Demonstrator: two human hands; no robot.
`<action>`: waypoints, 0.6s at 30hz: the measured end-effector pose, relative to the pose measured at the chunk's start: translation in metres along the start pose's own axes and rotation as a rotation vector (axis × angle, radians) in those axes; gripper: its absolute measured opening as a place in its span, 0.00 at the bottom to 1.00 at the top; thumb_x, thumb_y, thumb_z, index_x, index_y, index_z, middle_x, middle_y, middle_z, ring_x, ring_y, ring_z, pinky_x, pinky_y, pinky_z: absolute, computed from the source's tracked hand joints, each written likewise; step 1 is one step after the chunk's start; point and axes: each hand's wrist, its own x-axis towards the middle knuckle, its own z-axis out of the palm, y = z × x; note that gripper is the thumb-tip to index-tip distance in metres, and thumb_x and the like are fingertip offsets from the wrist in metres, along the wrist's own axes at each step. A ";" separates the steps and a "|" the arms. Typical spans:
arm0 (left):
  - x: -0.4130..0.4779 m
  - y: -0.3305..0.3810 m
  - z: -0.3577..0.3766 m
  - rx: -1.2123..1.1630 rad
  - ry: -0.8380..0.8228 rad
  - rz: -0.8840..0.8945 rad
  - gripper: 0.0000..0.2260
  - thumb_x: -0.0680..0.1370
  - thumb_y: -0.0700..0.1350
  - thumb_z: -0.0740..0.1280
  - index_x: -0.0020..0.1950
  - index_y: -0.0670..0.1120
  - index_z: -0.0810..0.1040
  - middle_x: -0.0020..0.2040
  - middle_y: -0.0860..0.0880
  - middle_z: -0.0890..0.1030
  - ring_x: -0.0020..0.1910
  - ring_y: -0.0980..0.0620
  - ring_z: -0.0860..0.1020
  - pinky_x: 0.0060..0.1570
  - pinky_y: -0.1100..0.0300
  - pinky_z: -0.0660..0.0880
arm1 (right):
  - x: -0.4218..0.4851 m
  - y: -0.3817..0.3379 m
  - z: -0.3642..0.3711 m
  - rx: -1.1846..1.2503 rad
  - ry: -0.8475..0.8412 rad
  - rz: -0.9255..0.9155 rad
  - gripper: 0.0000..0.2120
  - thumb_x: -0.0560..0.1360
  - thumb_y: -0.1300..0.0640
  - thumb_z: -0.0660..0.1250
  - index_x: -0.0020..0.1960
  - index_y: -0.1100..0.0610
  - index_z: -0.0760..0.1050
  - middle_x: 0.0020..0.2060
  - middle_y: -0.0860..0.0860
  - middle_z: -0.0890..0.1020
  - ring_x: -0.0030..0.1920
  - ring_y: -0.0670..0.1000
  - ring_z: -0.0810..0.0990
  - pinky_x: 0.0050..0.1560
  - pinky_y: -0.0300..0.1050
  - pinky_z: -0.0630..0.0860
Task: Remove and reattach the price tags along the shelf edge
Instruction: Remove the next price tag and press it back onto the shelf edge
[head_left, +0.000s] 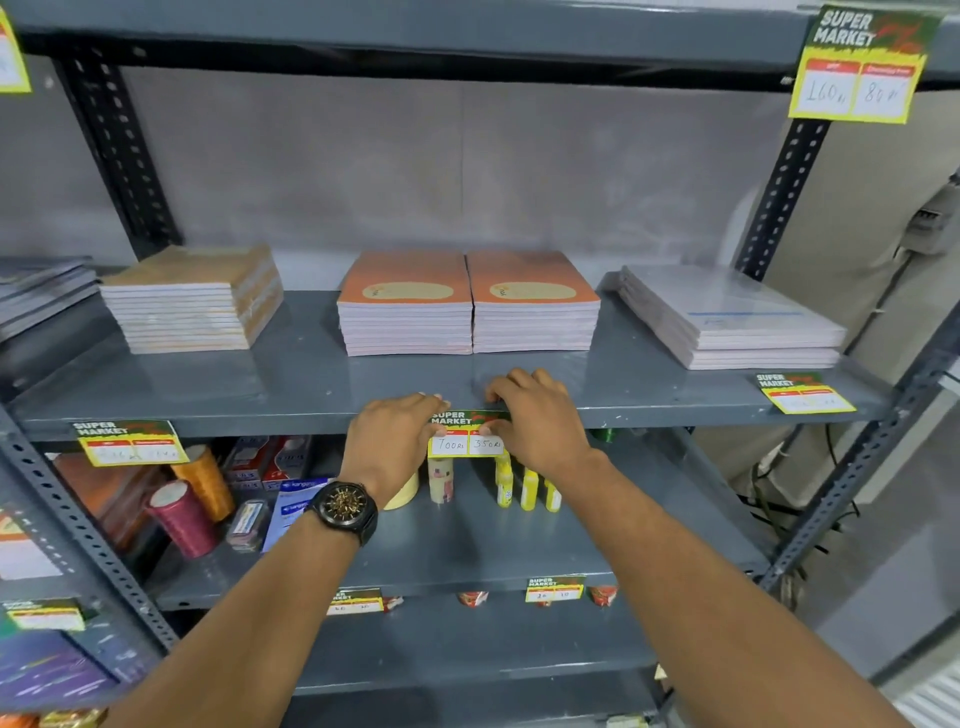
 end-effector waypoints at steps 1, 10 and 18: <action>-0.001 0.000 0.001 0.000 0.000 0.007 0.12 0.75 0.47 0.70 0.58 0.51 0.80 0.56 0.51 0.83 0.55 0.47 0.81 0.51 0.52 0.78 | -0.002 -0.001 0.001 -0.015 0.011 0.003 0.15 0.70 0.48 0.73 0.52 0.51 0.74 0.49 0.49 0.78 0.51 0.55 0.72 0.51 0.51 0.69; -0.009 0.001 -0.008 -0.167 -0.063 -0.072 0.26 0.75 0.57 0.66 0.72 0.53 0.66 0.69 0.48 0.75 0.66 0.48 0.73 0.63 0.54 0.70 | -0.016 0.006 -0.014 0.202 -0.061 0.026 0.21 0.72 0.37 0.67 0.57 0.49 0.76 0.52 0.49 0.79 0.54 0.52 0.75 0.57 0.51 0.73; 0.029 0.052 -0.007 -0.313 0.023 -0.180 0.19 0.76 0.52 0.68 0.64 0.46 0.75 0.63 0.45 0.79 0.63 0.46 0.75 0.63 0.52 0.71 | -0.051 0.093 -0.056 0.566 0.120 0.191 0.21 0.70 0.35 0.68 0.57 0.45 0.76 0.57 0.42 0.80 0.59 0.42 0.76 0.59 0.42 0.73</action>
